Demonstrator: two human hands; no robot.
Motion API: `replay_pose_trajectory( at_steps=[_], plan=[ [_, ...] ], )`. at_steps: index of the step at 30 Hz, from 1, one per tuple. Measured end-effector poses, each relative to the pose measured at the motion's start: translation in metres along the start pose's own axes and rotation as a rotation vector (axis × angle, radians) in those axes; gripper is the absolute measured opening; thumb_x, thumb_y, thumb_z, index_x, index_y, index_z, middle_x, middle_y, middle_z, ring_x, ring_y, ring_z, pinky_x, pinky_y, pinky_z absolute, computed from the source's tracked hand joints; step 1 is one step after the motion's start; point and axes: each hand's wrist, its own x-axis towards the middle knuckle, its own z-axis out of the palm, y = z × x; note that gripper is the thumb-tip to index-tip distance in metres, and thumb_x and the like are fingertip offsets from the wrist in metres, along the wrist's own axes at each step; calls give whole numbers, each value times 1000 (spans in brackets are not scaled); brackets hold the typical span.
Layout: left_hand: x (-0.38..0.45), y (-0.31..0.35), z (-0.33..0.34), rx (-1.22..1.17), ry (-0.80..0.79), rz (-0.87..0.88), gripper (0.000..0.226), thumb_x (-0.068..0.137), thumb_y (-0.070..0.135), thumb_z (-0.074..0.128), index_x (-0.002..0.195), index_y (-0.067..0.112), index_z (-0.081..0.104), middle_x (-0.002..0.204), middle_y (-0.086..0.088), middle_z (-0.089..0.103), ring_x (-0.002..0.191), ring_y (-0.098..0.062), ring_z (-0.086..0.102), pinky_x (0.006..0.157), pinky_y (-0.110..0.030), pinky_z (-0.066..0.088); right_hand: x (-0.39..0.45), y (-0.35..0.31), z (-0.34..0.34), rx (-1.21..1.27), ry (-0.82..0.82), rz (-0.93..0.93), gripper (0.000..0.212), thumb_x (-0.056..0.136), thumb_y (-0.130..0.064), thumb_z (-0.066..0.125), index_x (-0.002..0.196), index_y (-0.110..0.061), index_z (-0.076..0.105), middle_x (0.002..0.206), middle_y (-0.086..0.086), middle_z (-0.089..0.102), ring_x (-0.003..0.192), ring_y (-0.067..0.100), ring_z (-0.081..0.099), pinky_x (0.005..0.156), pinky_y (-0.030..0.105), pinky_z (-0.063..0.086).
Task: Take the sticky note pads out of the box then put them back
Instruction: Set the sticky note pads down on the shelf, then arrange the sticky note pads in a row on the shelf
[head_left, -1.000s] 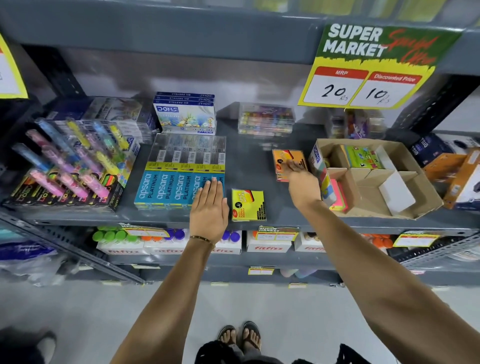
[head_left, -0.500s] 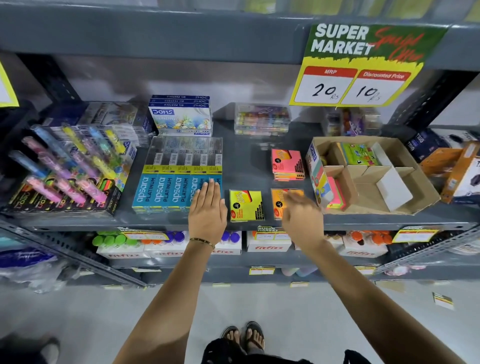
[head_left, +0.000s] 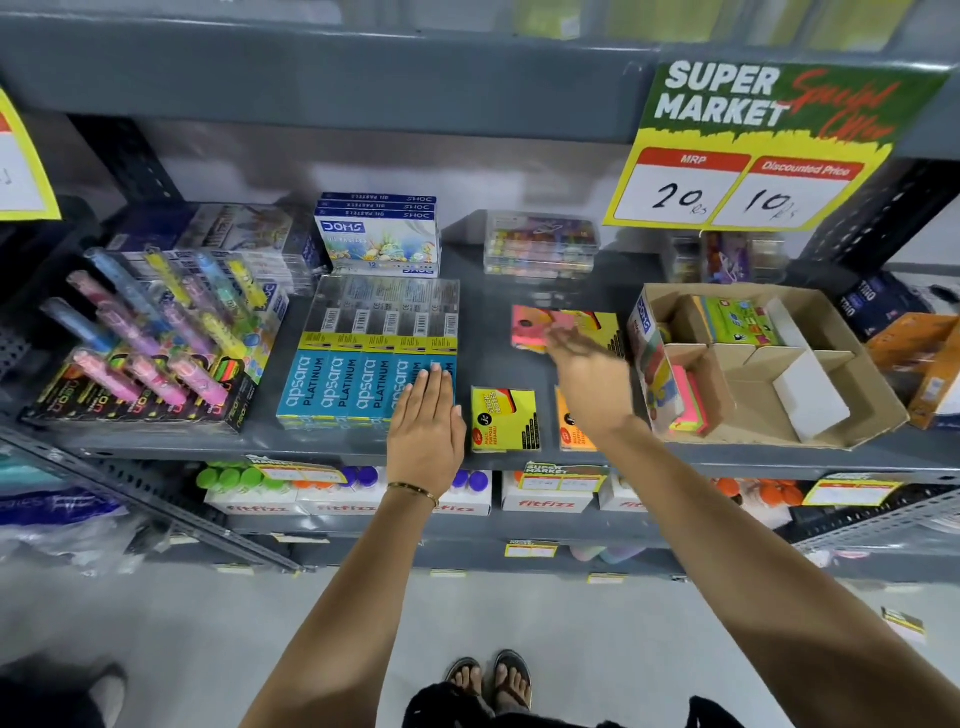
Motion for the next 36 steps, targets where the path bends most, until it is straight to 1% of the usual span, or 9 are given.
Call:
replay_pose_trajectory(
  at_steps=[3, 6, 11, 14, 20, 25, 30, 34, 36],
  plan=[
    [0, 0, 0, 1, 7, 4, 50, 92, 25, 25, 126, -2, 49, 131, -19, 54, 124, -32, 47, 105, -49, 28, 9, -31, 9, -19, -334, -44, 52, 80, 18, 50, 127, -3, 53, 127, 17, 63, 112, 29, 63, 88, 39, 55],
    [0, 0, -2, -2, 0, 5, 50, 91, 25, 26, 127, -2, 48, 130, -19, 54, 123, -33, 48, 104, -49, 28, 12, -37, 20, -42, -529, 16, 49, 84, 16, 43, 126, -8, 50, 116, 14, 66, 99, 29, 67, 81, 39, 55],
    [-1, 1, -3, -4, -9, -3, 48, 92, 24, 28, 127, -2, 47, 131, -19, 53, 124, -33, 47, 104, -50, 30, 10, 7, 17, 36, -335, 219, 64, 79, 20, 46, 138, -5, 41, 142, 17, 48, 128, 30, 48, 101, 39, 45],
    [-1, 2, -2, -1, 3, -2, 45, 92, 22, 34, 126, -3, 48, 131, -20, 53, 124, -34, 47, 104, -51, 29, 7, 30, 15, -72, -449, 321, 64, 86, 12, 47, 144, 0, 25, 151, 18, 31, 141, 31, 28, 115, 37, 26],
    [-2, 4, -6, -10, -21, -9, 49, 92, 26, 27, 126, -3, 48, 131, -20, 53, 124, -34, 47, 103, -53, 35, -4, 30, -8, -50, -244, 239, 60, 81, 14, 47, 135, -9, 48, 137, 12, 56, 123, 26, 55, 90, 36, 52],
    [-2, 5, -9, -16, -10, -9, 54, 96, 29, 18, 125, -3, 50, 130, -20, 54, 123, -34, 48, 103, -51, 35, -37, -37, -23, 14, -65, -69, 48, 52, 19, 66, 94, -3, 75, 89, 12, 78, 69, 23, 75, 50, 27, 59],
    [-2, 5, -9, -4, 2, -3, 49, 92, 23, 25, 123, -4, 51, 128, -21, 56, 121, -34, 50, 101, -50, 37, -66, -75, -11, 39, -370, -94, 51, 64, 4, 79, 114, 1, 66, 117, 18, 69, 105, 30, 68, 79, 39, 59],
    [-2, 4, -7, -8, -24, -4, 52, 93, 26, 22, 128, -3, 47, 132, -20, 52, 125, -33, 46, 105, -49, 32, -51, -63, -9, 34, -289, -11, 40, 63, 0, 80, 102, -2, 71, 100, 13, 75, 82, 24, 74, 67, 30, 60],
    [-2, 2, -4, 1, -34, -4, 53, 93, 28, 19, 131, -1, 43, 136, -19, 48, 129, -31, 41, 108, -46, 27, -31, -38, -4, 42, -268, 131, 50, 73, 5, 69, 121, 2, 59, 124, 19, 65, 110, 28, 65, 88, 36, 55]
  ],
)
